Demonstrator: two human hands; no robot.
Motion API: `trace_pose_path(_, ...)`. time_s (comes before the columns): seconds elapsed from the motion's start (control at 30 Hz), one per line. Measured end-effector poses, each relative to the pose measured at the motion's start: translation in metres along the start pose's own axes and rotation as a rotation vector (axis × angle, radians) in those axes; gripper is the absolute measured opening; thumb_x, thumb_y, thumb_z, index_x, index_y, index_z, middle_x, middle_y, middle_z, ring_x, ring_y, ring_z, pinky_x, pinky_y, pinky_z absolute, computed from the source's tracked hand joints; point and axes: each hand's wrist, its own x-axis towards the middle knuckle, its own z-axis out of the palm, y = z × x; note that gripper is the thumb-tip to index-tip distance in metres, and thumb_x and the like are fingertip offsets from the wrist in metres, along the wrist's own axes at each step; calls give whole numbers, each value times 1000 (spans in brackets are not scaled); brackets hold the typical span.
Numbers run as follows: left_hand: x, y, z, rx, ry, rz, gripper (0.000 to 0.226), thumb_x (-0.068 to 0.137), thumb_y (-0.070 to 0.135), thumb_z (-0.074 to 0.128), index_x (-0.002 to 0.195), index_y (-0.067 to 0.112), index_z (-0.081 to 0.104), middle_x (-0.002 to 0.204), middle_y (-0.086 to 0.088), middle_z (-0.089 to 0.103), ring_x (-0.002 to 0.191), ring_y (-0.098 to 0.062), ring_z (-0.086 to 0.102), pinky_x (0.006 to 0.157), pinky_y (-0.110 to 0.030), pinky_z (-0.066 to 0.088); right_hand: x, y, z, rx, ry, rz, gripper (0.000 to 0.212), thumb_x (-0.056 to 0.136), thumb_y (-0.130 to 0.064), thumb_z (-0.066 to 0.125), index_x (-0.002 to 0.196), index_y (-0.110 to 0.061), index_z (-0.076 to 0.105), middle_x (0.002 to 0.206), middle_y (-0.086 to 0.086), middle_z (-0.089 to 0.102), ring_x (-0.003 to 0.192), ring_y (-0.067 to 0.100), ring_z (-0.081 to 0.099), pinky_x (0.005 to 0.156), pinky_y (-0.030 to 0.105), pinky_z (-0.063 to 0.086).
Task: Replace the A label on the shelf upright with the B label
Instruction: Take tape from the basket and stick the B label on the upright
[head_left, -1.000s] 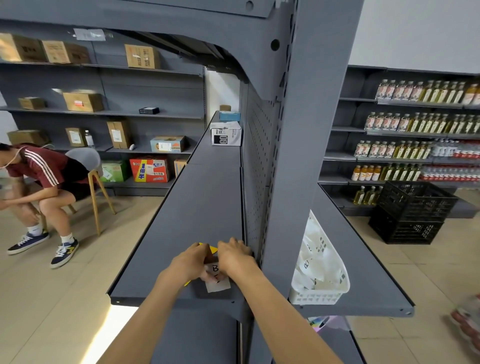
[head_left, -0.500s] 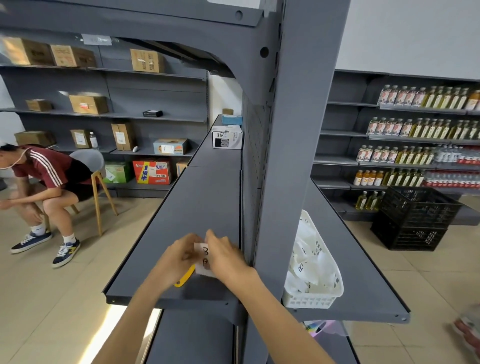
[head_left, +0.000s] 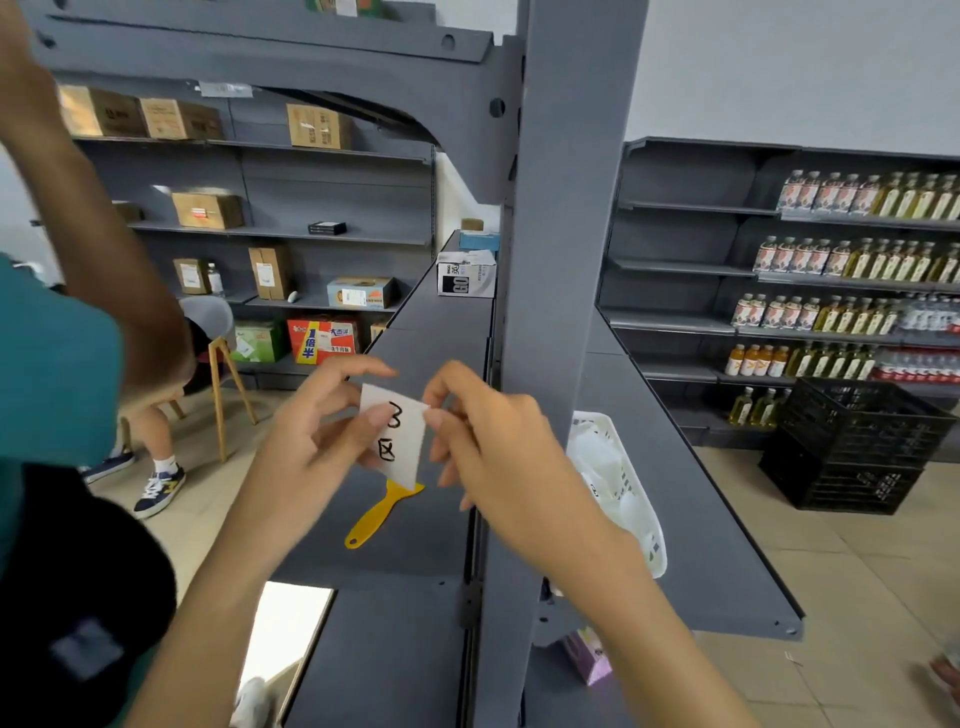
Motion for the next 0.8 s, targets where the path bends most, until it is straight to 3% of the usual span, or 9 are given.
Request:
trace_pose_path(0.13,-11,21,13,39,-33,39,22,95,19,58,114,29,63,92,3,70,79,-12,70,57,-20,54,-18,0,-28,44,8,-5,13,102,-20,51,92,-28,52,70,-5,67,60,12,70,57,38,60)
trace_pose_path(0.3,-20,36,33,67,-56,29,22,92,25,54,111,26,66,98,11,68,79,-6,69,54,-14,51,-33,7,-53,36,-36,34,15,103,-22,49,90,-25,55,75,-4,70,63,6,69,56,22,55)
trace_pose_path(0.5,-27,44,53,68,-56,51,19,95,23,54,109,29,66,99,12,68,71,-7,68,54,-18,51,-44,14,-71,-3,-33,28,16,100,-21,52,86,-26,59,76,-7,71,67,5,69,68,29,58)
trace_pose_path(0.6,-29,45,66,188,11,99,21,95,14,60,111,28,62,111,11,62,96,-3,67,62,-34,59,-50,20,-80,28,-33,56,17,98,-19,56,85,-26,64,75,-7,73,68,5,70,65,24,57)
trace_pose_path(0.7,-30,50,81,308,146,233,25,87,9,68,109,18,60,119,4,49,111,11,49,68,-25,57,-54,25,-88,117,-28,91,16,97,-15,58,86,-19,70,76,-5,76,67,6,70,57,12,50)
trace_pose_path(0.8,-33,54,95,350,122,292,12,91,21,65,101,16,62,119,6,50,113,-3,52,72,-24,57,-58,31,-96,209,-48,110,16,97,-13,59,88,-13,73,76,-3,78,63,4,71,53,4,43)
